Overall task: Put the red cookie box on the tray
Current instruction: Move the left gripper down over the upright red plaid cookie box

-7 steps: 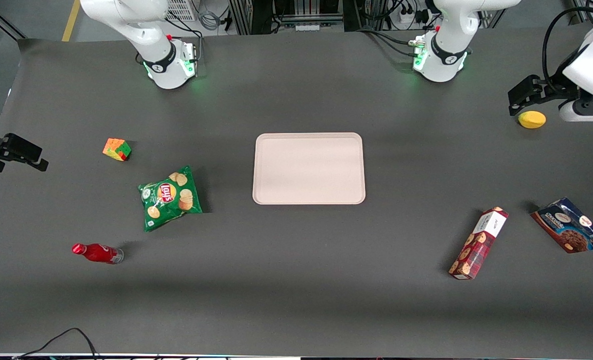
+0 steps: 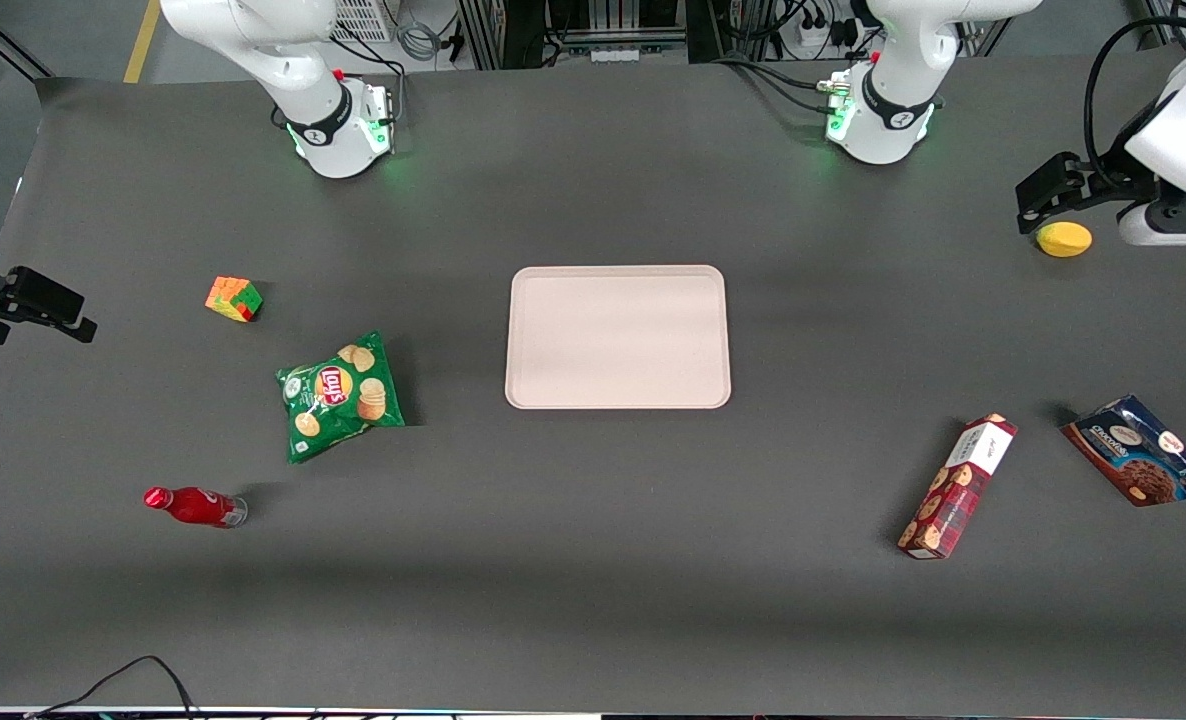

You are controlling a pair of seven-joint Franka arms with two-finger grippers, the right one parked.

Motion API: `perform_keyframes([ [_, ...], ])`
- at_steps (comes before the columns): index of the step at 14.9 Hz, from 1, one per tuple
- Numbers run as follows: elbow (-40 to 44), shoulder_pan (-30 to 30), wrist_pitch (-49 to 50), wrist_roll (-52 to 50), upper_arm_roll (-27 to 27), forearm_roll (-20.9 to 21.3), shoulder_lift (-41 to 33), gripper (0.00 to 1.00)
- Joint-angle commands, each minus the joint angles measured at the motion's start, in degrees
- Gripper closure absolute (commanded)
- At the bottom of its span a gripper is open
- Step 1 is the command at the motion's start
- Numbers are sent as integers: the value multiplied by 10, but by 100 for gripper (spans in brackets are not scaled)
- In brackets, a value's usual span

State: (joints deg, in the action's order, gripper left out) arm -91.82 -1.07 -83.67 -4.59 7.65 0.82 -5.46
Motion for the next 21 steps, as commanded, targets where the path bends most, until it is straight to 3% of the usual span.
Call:
perform_keyframes([
  [1,-2,5,-34,23,-4,2,22,0],
  [8,1,-29,-187,237,-11,25,146,0],
  [13,-20,-25,-290,280,-11,77,242,0],
  [16,-84,-27,-397,289,-19,78,271,0],
  [21,-91,-14,-507,338,-42,73,335,0],
])
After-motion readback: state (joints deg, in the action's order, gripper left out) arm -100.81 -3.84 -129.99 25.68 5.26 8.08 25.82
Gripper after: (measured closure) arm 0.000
